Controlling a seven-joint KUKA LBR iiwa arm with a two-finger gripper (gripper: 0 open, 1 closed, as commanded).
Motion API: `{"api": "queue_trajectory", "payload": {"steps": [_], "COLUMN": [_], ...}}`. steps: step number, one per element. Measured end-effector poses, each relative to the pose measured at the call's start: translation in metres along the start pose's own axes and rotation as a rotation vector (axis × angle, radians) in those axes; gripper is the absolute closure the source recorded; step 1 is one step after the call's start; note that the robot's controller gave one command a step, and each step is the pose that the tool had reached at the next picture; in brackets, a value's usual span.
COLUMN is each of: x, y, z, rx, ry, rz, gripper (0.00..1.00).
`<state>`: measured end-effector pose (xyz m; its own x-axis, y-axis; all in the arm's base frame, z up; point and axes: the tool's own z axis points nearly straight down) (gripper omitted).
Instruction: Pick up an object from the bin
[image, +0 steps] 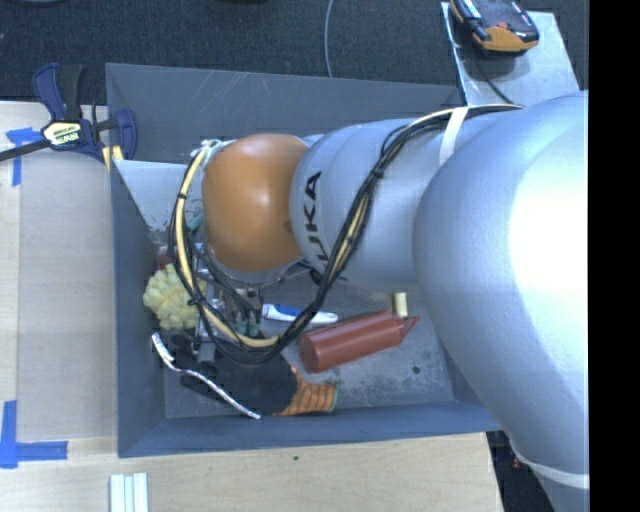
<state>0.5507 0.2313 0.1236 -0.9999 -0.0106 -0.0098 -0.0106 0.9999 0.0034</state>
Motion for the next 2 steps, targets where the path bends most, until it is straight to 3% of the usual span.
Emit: {"api": "queue_trajectory", "payload": {"steps": [1,2], "x": [0.0180,0.0180], "y": [-0.0323,-0.0323], "z": [0.0466,0.0466], "rx": [-0.004,-0.004], "ry": [-0.009,-0.008], "rz": [0.095,0.096], "gripper": [1.00,1.00]}}
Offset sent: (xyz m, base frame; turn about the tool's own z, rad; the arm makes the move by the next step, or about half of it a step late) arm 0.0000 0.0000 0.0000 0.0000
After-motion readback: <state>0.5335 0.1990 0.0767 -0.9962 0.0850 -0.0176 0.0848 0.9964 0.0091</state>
